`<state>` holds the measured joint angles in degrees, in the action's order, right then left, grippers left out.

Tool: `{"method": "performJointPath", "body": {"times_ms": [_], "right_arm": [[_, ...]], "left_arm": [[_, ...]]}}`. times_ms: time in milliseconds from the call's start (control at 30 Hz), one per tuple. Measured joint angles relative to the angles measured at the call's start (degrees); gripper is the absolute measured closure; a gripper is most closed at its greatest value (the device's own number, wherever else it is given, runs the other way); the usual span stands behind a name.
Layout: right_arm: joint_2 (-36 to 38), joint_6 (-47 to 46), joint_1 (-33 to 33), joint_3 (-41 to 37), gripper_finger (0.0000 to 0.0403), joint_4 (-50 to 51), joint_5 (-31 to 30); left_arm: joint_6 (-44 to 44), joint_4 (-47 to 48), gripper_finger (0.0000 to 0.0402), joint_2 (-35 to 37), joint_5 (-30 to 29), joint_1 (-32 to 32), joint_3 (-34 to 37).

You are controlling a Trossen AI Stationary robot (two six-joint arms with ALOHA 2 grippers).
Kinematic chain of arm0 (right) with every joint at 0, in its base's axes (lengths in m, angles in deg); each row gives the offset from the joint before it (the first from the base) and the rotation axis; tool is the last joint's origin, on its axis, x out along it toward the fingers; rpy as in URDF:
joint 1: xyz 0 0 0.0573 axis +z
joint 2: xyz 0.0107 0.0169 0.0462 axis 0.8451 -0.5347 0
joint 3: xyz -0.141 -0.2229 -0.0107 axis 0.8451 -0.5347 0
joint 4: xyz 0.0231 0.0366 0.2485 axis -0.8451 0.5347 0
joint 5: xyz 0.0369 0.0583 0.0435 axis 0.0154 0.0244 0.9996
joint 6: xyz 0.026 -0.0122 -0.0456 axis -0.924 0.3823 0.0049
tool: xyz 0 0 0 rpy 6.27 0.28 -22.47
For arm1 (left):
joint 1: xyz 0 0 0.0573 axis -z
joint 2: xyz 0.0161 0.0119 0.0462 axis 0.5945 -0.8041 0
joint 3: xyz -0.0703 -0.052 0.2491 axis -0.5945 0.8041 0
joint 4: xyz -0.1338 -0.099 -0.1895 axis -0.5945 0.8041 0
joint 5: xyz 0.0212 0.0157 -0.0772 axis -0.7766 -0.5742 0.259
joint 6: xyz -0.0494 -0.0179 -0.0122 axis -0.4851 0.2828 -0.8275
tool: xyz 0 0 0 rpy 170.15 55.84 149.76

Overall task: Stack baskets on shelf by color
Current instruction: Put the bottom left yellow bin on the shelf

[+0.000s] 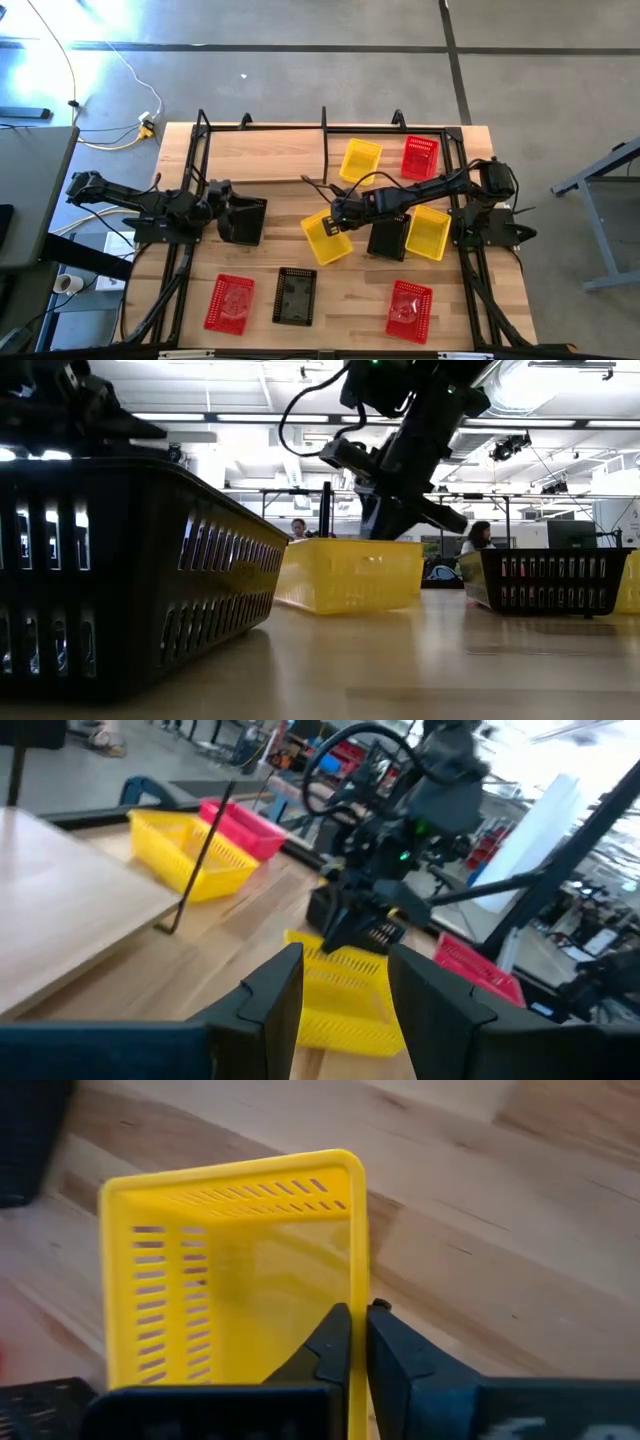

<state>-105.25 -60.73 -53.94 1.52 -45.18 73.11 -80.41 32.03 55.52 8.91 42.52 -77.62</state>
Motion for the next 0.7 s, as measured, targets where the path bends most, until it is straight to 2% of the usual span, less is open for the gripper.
{"method": "performJointPath", "body": {"times_ms": [133, 333, 700], "right_arm": [[0.2, -0.57, 0.3, 0.29, 0.0397, -4.75, -1.14], [0.2, 3.47, 0.34, 6.18, 0.04, -4.32, -4.51], [0.28, 14.62, -2.42, 18.04, 0.0402, -0.83, -12.7]], "left_arm": [[3.98, 0.69, 0.0264, -0.63, 1.61, 0.0, -3.24], [10.7, 4.35, 0.0264, -3.97, 2.24, -0.02, -9.81], [19.35, 17.45, 0.0264, -15.68, 2.13, 0.0, -23.3]]}}
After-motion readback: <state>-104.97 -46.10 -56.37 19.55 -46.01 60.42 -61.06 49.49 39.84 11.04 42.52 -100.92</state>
